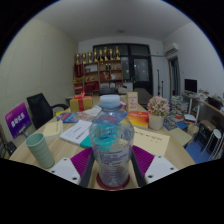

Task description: Pour water

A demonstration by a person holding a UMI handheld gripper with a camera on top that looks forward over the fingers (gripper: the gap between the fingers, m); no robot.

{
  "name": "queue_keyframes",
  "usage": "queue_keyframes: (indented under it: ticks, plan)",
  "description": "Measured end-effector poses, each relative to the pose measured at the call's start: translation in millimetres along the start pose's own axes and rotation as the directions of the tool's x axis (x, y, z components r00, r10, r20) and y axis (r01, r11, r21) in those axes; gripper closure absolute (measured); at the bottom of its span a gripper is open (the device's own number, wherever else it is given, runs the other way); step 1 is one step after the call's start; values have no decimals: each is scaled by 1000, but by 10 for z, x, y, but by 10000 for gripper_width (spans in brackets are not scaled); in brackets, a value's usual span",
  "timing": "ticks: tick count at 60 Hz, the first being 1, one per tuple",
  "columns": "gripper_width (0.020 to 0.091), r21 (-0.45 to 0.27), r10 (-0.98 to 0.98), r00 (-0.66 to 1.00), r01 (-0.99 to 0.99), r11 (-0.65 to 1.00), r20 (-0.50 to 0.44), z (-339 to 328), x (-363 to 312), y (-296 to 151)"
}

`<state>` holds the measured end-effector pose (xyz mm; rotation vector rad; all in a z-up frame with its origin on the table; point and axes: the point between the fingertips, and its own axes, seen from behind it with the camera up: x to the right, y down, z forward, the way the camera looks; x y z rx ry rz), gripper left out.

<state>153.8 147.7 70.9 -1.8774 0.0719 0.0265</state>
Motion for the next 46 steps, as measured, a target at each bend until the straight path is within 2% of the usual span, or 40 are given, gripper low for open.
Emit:
queue_keyframes:
  ticks: [4, 8, 18, 26, 46]
  plan:
    - [313, -24, -12, 1000, 11, 1000, -23, -124, 4, 4]
    - [272, -31, -10, 999, 9, 999, -33, -262, -8, -4]
    - [272, -104, 18, 998, -25, 994, -67, -884, -162, 112]
    - [271, -99, 40, 991, -53, 994, -131, -1614, -417, 8]
    - [278, -104, -128, 951, 102, 989, -281, -3395, -1415, -609]
